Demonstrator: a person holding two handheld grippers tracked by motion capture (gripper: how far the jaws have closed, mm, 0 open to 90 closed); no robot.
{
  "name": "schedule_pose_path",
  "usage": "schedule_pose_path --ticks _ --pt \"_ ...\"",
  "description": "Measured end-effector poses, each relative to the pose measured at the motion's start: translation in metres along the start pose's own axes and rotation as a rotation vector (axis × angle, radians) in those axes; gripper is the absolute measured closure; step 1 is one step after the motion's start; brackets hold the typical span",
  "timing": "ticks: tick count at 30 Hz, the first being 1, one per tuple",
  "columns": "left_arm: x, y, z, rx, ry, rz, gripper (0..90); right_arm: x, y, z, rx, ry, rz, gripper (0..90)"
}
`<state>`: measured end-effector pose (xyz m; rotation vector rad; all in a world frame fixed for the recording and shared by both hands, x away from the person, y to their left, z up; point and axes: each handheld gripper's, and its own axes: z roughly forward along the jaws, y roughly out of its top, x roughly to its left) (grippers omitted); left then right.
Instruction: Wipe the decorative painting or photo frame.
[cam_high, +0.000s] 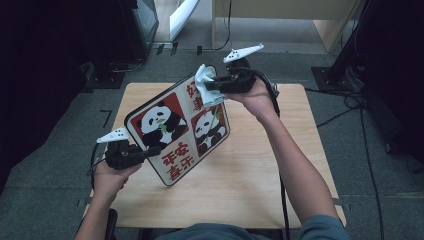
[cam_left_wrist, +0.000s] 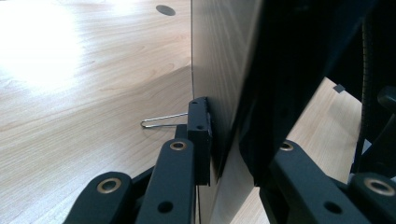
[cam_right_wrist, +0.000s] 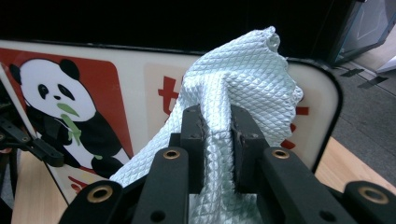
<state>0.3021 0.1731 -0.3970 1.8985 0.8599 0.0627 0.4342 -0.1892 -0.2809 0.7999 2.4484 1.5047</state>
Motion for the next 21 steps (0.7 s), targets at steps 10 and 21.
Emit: schedule_pose_path --ticks 10,21 --pt "0.000 0.000 0.000 0.001 -0.004 0.002 79.4 -0.002 -0.012 0.011 0.010 0.015 0.019 78.6" --pt "0.001 0.000 0.000 0.003 -0.006 0.003 79.3 -0.006 -0.027 0.014 0.012 0.021 0.031 78.6"
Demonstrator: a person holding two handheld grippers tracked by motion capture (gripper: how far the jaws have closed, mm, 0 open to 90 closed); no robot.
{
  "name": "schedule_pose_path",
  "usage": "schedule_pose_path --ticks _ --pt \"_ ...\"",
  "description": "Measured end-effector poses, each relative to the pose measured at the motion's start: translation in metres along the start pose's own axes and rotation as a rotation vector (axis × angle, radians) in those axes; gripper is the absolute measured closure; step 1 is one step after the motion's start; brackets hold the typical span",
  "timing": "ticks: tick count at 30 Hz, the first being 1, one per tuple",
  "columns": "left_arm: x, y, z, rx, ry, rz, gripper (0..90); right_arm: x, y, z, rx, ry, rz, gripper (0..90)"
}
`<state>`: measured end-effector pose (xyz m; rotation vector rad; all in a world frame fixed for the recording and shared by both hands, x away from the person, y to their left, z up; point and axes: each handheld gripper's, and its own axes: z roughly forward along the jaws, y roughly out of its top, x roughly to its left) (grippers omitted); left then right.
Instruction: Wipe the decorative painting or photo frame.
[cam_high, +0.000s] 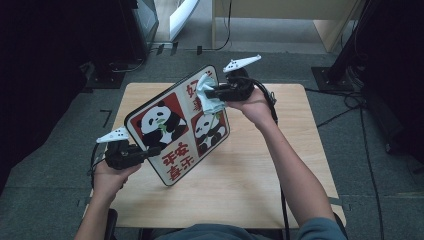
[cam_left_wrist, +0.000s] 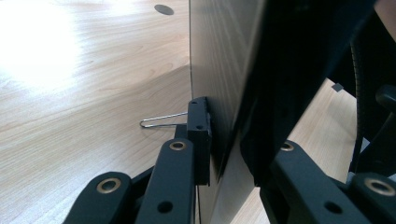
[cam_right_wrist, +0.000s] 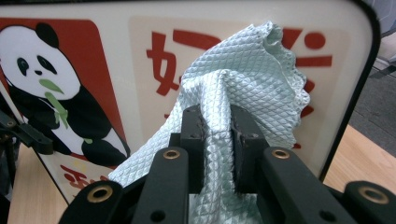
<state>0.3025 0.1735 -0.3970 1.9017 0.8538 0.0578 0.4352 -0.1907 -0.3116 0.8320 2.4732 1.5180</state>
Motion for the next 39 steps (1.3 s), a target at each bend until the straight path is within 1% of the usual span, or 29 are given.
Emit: schedule_pose_path --ticks 4,12,13,17,24,27,29,35,38,39 --pt "0.000 0.000 0.000 -0.001 0.000 0.000 79.3 -0.001 -0.007 0.002 0.009 0.002 0.005 78.6" --pt "0.000 0.000 0.000 -0.001 -0.001 0.002 79.3 -0.003 -0.018 0.004 0.010 0.007 0.017 78.6" --pt "0.000 0.000 0.000 -0.001 0.000 0.002 79.2 -0.003 -0.019 0.004 0.017 0.011 0.025 78.6" --pt "0.000 0.000 0.000 -0.001 -0.002 0.003 79.2 -0.003 -0.024 0.005 0.003 0.010 0.025 78.6" --pt "0.000 0.000 0.000 -0.001 -0.002 0.003 79.1 -0.005 -0.033 0.007 0.011 0.010 0.029 78.6" --pt "0.000 0.000 0.000 -0.001 -0.003 0.003 79.1 -0.005 -0.036 0.007 0.025 0.009 0.031 78.6" --pt "0.000 0.000 0.000 -0.001 -0.004 0.003 79.1 -0.005 -0.039 0.007 0.016 0.006 0.028 78.6" --pt "0.000 0.000 0.000 -0.001 -0.003 0.004 79.1 -0.007 -0.047 0.009 0.028 0.006 0.029 78.5" --pt "0.000 0.000 0.000 -0.001 -0.004 0.004 79.1 -0.008 -0.051 0.010 0.044 0.008 0.038 78.6" --pt "0.000 0.000 0.000 -0.001 -0.004 0.004 79.1 -0.008 -0.053 0.011 0.037 0.006 0.037 78.6"
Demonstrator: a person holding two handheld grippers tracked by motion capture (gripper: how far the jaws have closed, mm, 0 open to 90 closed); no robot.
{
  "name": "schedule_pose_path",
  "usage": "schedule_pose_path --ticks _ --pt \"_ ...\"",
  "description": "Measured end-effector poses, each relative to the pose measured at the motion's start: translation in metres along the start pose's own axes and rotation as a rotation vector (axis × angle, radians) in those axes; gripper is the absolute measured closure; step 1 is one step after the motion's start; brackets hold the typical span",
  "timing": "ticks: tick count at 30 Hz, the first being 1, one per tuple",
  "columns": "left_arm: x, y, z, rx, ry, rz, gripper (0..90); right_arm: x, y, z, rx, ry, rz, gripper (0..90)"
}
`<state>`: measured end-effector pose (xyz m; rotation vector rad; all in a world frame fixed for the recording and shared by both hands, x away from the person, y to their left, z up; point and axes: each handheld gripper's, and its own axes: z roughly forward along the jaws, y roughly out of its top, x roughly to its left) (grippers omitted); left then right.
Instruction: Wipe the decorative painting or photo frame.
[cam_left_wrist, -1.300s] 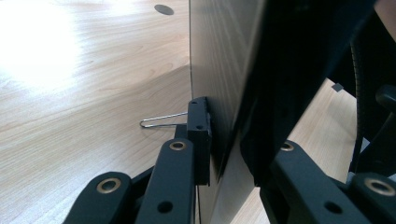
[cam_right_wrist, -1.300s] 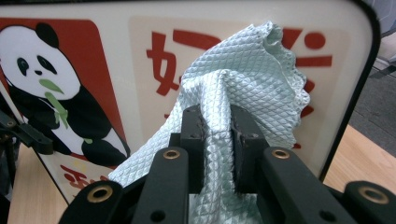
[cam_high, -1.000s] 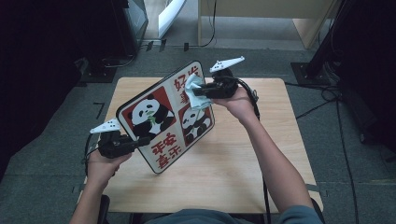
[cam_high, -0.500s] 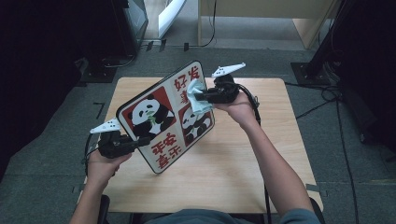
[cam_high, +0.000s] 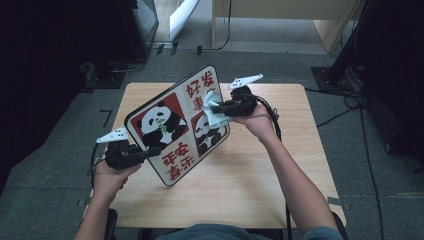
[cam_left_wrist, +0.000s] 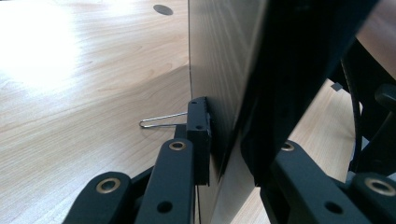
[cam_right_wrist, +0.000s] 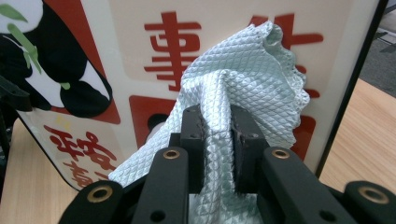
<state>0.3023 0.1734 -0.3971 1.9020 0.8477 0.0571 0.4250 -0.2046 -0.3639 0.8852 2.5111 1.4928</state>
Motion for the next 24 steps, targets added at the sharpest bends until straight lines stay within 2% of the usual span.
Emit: schedule_pose_path --ticks 24 --pt "0.000 0.000 0.000 0.001 -0.002 0.001 79.0 -0.009 -0.044 0.014 0.036 0.003 0.040 78.5"
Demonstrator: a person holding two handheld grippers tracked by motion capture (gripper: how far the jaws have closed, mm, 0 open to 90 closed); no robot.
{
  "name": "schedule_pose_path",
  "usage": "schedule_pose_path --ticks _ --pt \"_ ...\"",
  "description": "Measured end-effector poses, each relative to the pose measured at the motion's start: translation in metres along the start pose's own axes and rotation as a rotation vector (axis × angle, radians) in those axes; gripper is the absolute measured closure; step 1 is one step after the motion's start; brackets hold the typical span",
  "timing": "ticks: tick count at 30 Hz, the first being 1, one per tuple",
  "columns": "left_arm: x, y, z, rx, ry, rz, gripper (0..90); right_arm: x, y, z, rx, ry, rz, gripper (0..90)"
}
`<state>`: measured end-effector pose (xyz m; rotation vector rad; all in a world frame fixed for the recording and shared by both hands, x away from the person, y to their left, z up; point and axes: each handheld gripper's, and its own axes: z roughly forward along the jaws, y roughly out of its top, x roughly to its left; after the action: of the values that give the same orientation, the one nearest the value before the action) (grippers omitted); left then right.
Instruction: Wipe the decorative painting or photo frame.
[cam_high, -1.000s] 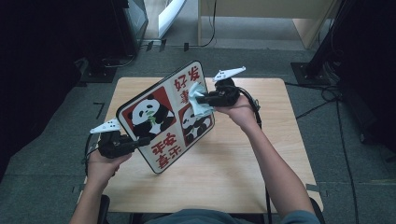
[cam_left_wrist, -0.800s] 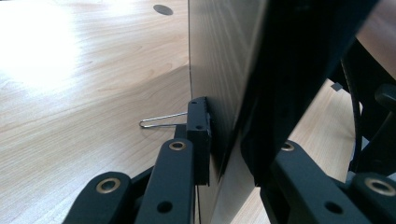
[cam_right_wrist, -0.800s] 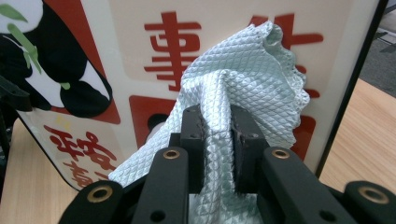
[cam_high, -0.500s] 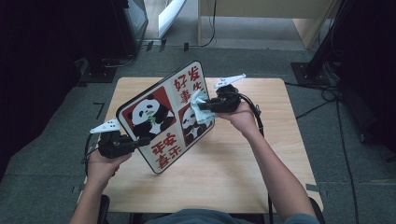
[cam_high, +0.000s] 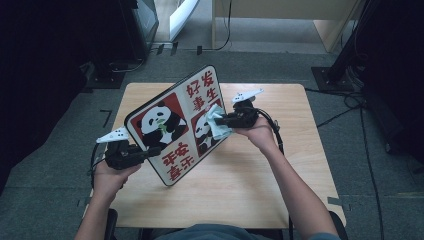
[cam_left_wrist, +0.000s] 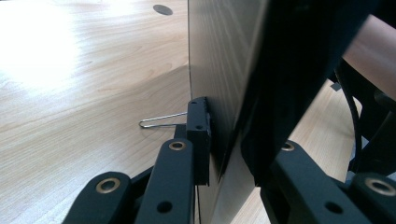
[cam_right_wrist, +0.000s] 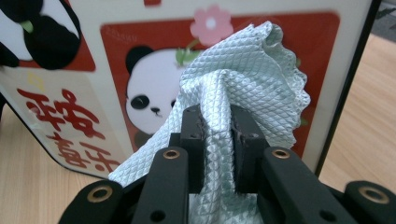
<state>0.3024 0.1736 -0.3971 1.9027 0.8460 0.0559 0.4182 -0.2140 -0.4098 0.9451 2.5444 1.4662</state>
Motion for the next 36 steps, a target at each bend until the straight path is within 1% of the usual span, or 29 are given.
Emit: schedule_pose_path --ticks 2,3,4,10,12,15,18,19,21,23,29,32,34,36 --pt "0.000 0.000 0.000 0.000 0.001 0.000 79.0 -0.001 -0.003 0.001 0.002 -0.001 0.007 78.5" --pt "0.000 0.000 0.000 0.000 0.000 0.000 79.0 -0.001 -0.006 0.001 -0.006 -0.003 0.001 78.5" --pt "0.000 0.000 0.000 0.000 0.000 0.000 79.0 -0.001 -0.009 0.002 -0.008 -0.005 0.007 78.5" --pt "0.000 0.000 0.000 0.000 0.000 0.001 79.0 -0.005 -0.020 0.006 0.018 -0.002 0.027 78.4" --pt "0.000 0.000 0.000 0.000 0.000 0.001 78.9 -0.005 -0.025 0.008 0.010 -0.004 0.027 78.4" --pt "0.000 0.000 0.000 0.000 0.000 0.001 78.9 -0.006 -0.031 0.011 0.034 -0.001 0.038 78.4" --pt "0.000 0.000 0.000 0.001 -0.001 0.004 78.9 -0.007 -0.037 0.014 0.047 -0.004 0.041 78.3" --pt "0.000 0.000 0.000 0.001 -0.002 0.004 78.8 -0.007 -0.038 0.015 0.051 -0.005 0.036 78.3" --pt "0.000 0.000 0.000 0.001 -0.002 0.003 78.7 -0.007 -0.040 0.016 0.058 -0.003 0.044 78.4" --pt "0.000 0.000 0.000 0.002 -0.002 0.004 78.7 -0.008 -0.045 0.018 0.039 -0.004 0.042 78.4" --pt "0.000 0.000 0.000 0.001 -0.003 0.004 78.6 -0.009 -0.052 0.022 0.073 -0.002 0.060 78.3" --pt "-0.001 0.000 0.000 0.001 -0.002 0.004 78.5 -0.010 -0.057 0.025 0.079 0.001 0.066 78.3" --pt "-0.001 0.000 0.000 0.001 -0.002 0.004 78.5 -0.010 -0.062 0.027 0.079 -0.002 0.061 78.3" --pt "-0.001 0.000 0.000 0.000 -0.002 0.003 78.5 -0.010 -0.065 0.029 0.106 0.000 0.071 78.3"
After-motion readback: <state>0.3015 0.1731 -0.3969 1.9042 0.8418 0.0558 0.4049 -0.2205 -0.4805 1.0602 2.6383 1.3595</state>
